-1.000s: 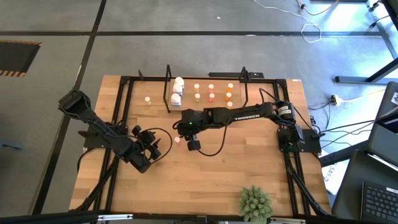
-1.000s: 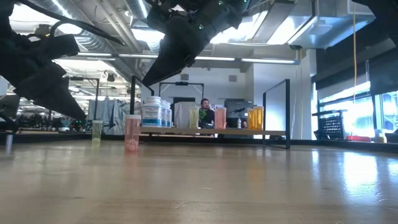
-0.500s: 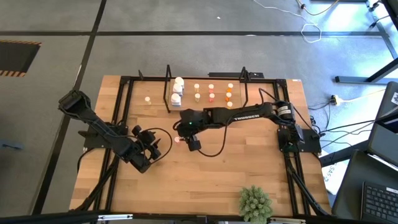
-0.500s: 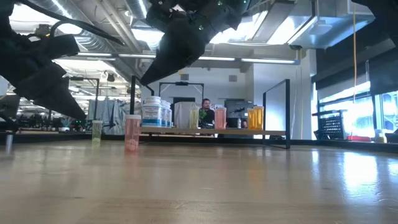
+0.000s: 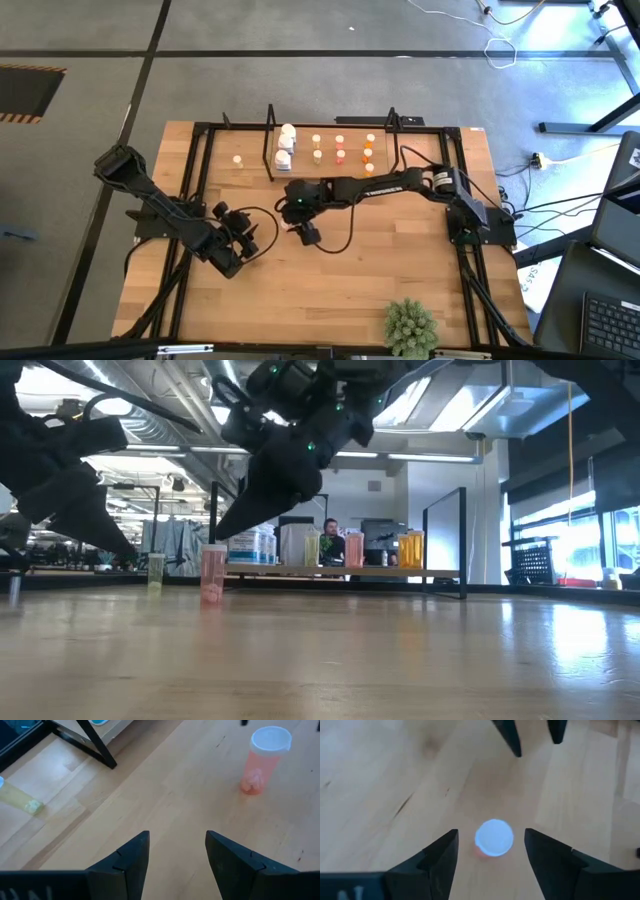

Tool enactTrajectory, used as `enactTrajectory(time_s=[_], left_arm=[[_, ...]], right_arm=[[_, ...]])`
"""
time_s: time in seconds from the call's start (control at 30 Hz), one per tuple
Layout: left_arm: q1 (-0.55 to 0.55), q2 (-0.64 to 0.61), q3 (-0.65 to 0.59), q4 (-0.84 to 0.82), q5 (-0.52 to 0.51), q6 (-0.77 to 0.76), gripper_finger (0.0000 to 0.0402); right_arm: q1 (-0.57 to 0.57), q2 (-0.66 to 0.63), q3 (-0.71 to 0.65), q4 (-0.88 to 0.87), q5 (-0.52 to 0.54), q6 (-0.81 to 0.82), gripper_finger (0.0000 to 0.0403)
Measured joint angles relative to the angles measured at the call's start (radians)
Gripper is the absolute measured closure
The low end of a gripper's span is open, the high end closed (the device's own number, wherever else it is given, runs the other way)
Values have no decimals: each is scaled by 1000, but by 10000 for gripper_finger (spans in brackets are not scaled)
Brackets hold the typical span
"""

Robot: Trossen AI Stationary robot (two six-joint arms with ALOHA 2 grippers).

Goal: Pick and place medicine bottles onto shelf by color
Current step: Put the red pill bottle on the shelf aligned with the other red pill bottles

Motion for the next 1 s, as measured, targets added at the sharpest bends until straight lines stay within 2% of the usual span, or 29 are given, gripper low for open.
enactTrajectory(time_s=[0.77,1.0], left_arm=[[0,0,0,0,2,0,214],[0,0,0,0,2,0,214]], right_arm=[[-14,39,0,36,-9,2,176],[-14,39,0,37,-10,2,213]])
